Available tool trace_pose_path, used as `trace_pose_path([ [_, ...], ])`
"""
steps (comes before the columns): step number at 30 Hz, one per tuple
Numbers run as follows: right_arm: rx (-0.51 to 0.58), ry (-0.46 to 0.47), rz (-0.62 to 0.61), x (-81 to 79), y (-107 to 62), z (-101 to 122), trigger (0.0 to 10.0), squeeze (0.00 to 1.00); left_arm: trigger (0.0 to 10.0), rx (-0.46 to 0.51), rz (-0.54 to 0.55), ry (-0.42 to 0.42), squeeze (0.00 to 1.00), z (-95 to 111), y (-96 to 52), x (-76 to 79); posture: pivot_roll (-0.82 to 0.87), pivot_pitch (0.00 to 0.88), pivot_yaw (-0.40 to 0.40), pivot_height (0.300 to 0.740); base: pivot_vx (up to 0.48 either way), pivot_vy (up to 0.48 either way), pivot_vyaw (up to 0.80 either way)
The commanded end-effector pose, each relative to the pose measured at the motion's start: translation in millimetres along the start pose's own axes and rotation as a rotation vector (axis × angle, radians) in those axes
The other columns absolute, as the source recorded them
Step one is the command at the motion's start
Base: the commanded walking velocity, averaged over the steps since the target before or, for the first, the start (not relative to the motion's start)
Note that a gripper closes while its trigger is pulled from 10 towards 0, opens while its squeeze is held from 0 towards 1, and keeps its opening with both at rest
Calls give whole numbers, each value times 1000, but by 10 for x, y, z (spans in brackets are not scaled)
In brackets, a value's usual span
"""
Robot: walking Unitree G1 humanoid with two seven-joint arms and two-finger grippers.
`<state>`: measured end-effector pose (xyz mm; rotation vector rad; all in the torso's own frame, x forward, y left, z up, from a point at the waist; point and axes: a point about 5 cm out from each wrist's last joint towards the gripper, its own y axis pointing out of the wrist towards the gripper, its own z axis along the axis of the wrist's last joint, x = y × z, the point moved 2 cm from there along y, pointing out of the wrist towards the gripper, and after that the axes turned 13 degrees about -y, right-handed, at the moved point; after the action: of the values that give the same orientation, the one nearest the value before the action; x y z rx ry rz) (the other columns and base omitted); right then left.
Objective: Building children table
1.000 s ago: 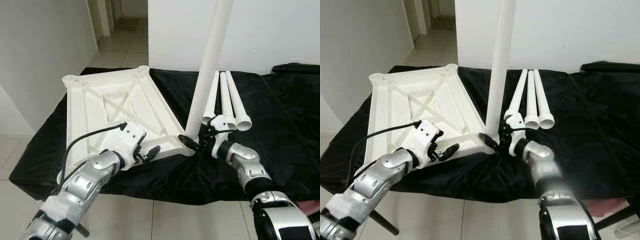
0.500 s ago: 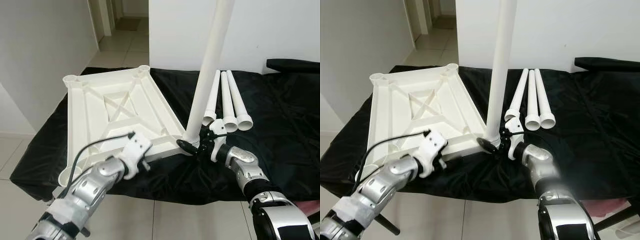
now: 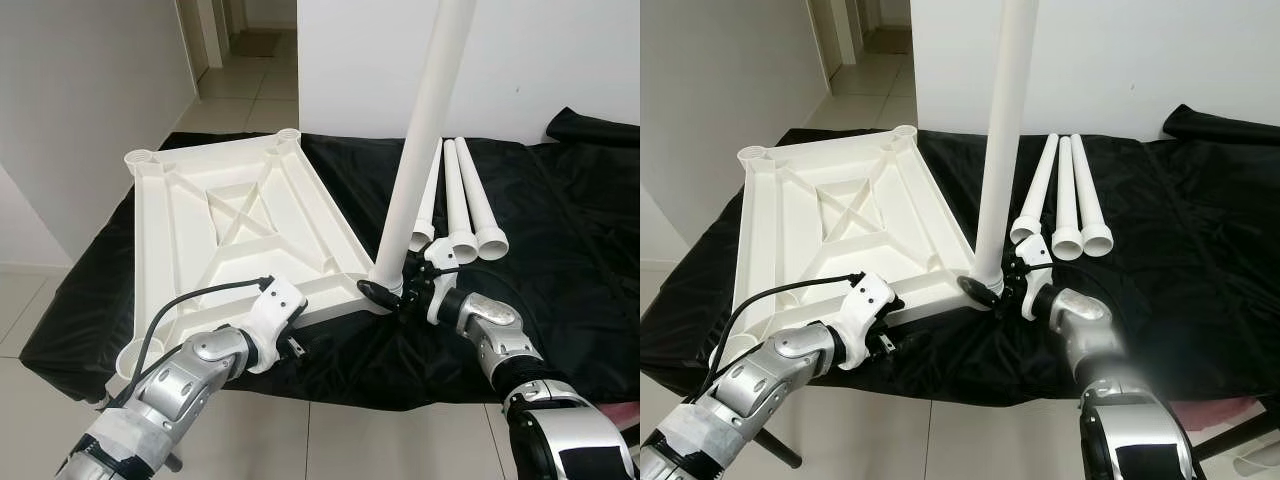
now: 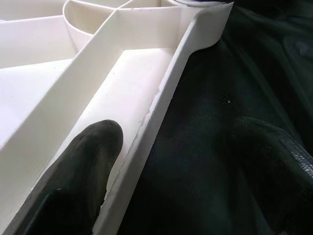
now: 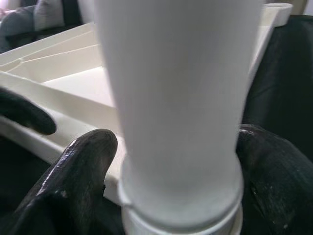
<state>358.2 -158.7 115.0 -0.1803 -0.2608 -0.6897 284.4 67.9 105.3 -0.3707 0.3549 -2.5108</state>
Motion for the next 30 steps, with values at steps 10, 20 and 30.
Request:
trace_pose_path([
  [10,-17,-36,182,-78,-227,-45,10000,0,10000,-137,-334,-9,0,-149,-255,314,5,5,47,740,0,0,0],
  [20,-45,-34,181,-46,-372,-100,10000,0,10000,-172,-343,-21,0,-180,-335,305,4,9,54,740,0,0,0],
  [30,-11,-84,107,34,-320,0,10000,0,10000,-92,-391,-61,0,38,-386,349,0,3,52,740,0,0,0],
])
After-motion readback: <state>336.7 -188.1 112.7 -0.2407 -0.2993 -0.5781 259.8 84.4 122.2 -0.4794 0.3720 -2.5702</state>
